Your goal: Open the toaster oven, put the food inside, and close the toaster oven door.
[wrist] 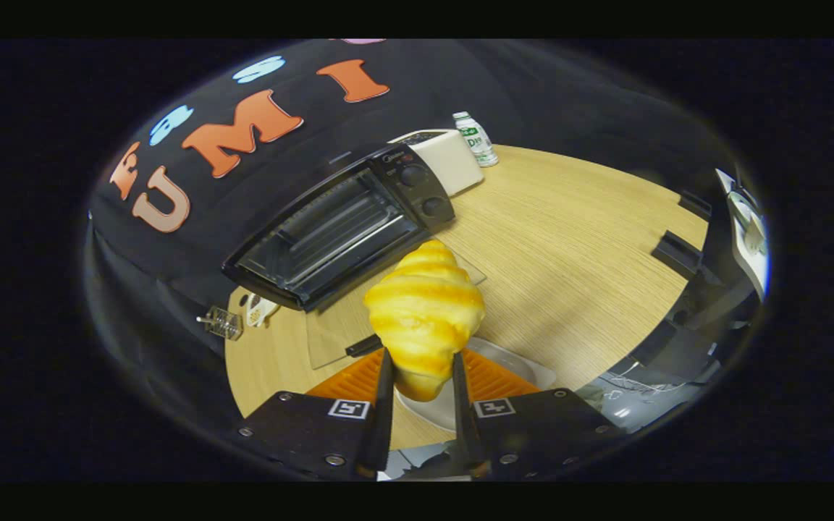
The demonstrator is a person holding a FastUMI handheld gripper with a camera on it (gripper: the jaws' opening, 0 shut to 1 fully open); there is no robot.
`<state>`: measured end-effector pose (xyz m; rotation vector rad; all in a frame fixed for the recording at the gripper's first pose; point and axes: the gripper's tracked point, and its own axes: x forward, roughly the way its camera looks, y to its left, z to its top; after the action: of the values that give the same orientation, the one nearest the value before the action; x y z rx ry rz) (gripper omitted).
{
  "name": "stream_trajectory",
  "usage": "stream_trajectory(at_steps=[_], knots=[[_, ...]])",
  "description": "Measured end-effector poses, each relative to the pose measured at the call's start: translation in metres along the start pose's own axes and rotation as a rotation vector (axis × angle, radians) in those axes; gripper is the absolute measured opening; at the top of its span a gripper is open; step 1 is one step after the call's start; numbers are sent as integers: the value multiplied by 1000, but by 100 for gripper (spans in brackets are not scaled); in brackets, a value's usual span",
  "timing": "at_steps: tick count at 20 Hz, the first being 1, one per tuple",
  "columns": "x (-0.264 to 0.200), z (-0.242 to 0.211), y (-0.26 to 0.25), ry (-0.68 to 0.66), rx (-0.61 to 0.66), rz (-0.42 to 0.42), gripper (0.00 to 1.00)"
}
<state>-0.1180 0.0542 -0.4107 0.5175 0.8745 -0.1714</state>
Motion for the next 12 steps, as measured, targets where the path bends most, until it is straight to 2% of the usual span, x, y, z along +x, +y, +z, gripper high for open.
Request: stream_trajectory(at_steps=[6, 12], knots=[[27, 37, 48, -12, 57, 134, 38], [73, 61, 81, 28, 86, 189, 38]])
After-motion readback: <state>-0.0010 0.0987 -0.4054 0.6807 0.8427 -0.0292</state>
